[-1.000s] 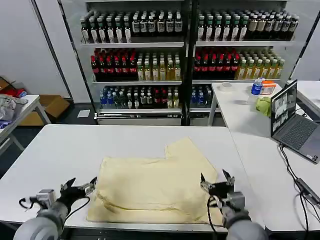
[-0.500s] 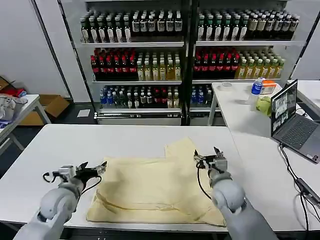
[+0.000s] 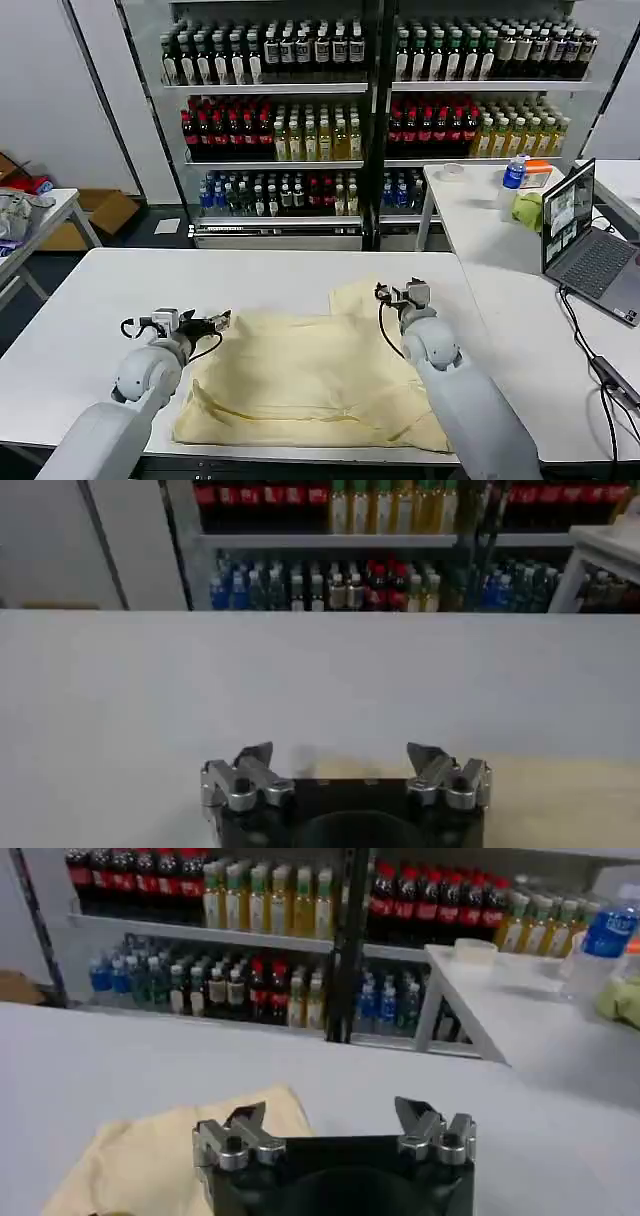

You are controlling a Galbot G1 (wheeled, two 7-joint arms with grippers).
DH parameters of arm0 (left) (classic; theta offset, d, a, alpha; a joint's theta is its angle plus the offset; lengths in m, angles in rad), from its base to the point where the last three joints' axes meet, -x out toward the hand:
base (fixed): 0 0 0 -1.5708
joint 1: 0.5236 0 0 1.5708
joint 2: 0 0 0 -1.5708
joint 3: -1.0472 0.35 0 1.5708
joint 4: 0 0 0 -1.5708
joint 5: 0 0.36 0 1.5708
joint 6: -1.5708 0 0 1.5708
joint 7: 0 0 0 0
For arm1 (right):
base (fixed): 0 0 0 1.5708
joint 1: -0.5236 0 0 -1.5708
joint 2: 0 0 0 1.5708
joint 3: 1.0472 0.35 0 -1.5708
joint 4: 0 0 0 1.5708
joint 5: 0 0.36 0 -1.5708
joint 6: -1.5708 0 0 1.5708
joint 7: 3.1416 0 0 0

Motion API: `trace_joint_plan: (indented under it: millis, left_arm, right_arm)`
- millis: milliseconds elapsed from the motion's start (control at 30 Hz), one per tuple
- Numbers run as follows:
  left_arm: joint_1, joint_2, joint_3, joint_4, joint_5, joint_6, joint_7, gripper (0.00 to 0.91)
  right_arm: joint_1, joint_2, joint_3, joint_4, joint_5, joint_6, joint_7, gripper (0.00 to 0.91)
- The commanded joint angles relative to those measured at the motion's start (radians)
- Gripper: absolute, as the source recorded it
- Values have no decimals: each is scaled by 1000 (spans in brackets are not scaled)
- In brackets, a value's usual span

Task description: Fold and organize the clothes.

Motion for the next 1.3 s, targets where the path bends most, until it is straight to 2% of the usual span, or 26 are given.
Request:
trace_joint_plan:
  millis: [33,300,333,367,400,467,500,567,600,633,667,733,1300]
  left_arm:
    - [-65,-9,62,80,13,2,3,907]
    - [-43,-3,63,67,20,2,3,907]
    - [-41,-2,64,66,20,2,4,766]
    - [-37,-2,63,65,20,2,5,584]
    - [-36,-2,63,64,20,2,5,262]
    - [-33,-4,63,64,20,1,6,40]
    - [-32,-5,63,63,20,1,6,20]
    - [-28,-6,62,61,21,1,9,10]
    - [-25,-6,62,58,22,1,10,10]
    - [-22,-7,62,56,23,1,11,10]
    - [-21,-7,63,55,23,0,13,10]
    - [-18,-8,62,54,24,1,14,10]
    - [6,-18,45,30,20,-3,14,10]
  right_arm:
    - [97,49,-15,-167,8,0,-4,907]
    - [125,78,-13,-240,13,1,-10,907]
    - [130,83,-12,-253,13,1,-10,907]
    - [134,87,-13,-265,13,1,-12,907]
    - [135,89,-13,-270,13,1,-14,907]
    - [142,96,-13,-291,13,1,-17,907]
    - [144,99,-13,-299,13,2,-20,907]
    - [147,103,-15,-310,14,2,-25,746]
    - [147,105,-16,-313,16,2,-27,484]
    - [147,106,-17,-315,19,1,-29,363]
    - [147,108,-17,-317,20,2,-32,171]
    - [146,110,-21,-318,26,1,-33,0]
    - [131,106,-21,-309,35,18,-71,0]
